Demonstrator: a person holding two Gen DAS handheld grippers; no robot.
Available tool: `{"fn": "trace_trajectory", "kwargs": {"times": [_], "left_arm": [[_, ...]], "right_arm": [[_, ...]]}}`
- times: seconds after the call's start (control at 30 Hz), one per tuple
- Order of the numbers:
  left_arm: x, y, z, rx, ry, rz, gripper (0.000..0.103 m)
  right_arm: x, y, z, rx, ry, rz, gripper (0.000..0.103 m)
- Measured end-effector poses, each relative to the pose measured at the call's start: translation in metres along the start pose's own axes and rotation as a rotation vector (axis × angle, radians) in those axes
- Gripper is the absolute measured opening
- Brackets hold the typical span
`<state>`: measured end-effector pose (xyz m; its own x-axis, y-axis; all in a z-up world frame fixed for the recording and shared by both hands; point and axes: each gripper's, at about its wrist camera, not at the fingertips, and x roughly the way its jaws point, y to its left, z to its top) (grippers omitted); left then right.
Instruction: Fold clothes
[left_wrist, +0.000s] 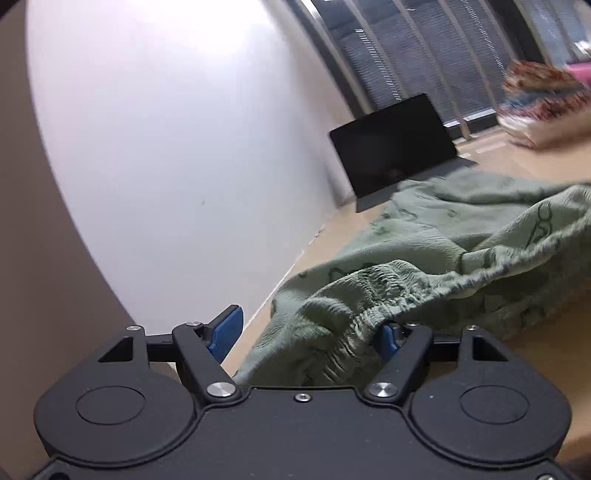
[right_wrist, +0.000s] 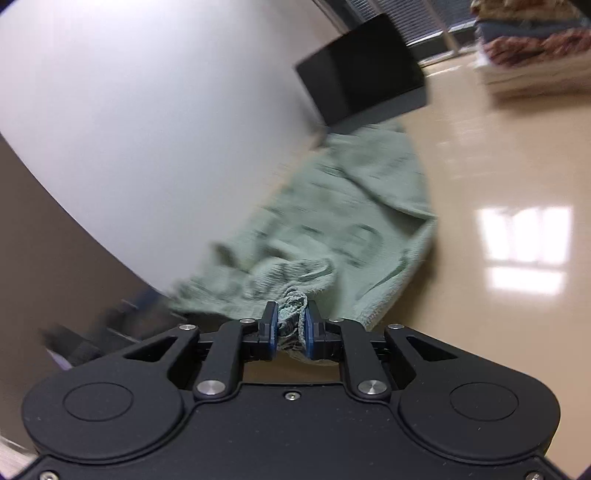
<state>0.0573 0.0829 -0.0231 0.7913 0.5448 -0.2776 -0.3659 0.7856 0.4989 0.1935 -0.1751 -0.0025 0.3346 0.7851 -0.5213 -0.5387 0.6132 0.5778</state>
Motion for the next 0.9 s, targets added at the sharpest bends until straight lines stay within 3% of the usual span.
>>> {"fn": "trace_trajectory", "kwargs": {"times": [0.1, 0.13, 0.17, 0.27, 0.4, 0.53, 0.7, 0.9], "left_arm": [[-0.007, -0.014, -0.001, 0.066, -0.016, 0.016, 0.072], [-0.010, -0.015, -0.001, 0.075, -0.022, 0.019, 0.072], [-0.012, -0.015, 0.000, 0.078, -0.028, 0.019, 0.072], [-0.014, -0.013, 0.005, 0.075, -0.031, 0.023, 0.072], [-0.012, -0.010, 0.010, 0.061, -0.029, 0.033, 0.072], [-0.012, -0.004, 0.016, 0.040, -0.031, 0.051, 0.072], [-0.013, 0.000, 0.024, 0.031, -0.044, 0.064, 0.072], [-0.010, 0.004, 0.031, 0.021, -0.049, 0.082, 0.072]], "right_arm": [[0.003, 0.005, -0.019, -0.057, -0.011, -0.137, 0.030], [0.004, 0.009, -0.024, -0.074, -0.022, -0.177, 0.040], [0.002, 0.015, -0.030, -0.097, -0.051, -0.189, 0.049], [-0.009, 0.045, -0.052, -0.246, -0.147, -0.218, 0.057], [0.015, 0.078, -0.073, -0.516, -0.126, -0.341, 0.059], [0.041, 0.087, -0.085, -0.646, -0.113, -0.501, 0.059], [0.060, 0.093, -0.086, -0.707, -0.135, -0.597, 0.059], [0.072, 0.082, -0.074, -0.625, -0.107, -0.647, 0.057]]}}
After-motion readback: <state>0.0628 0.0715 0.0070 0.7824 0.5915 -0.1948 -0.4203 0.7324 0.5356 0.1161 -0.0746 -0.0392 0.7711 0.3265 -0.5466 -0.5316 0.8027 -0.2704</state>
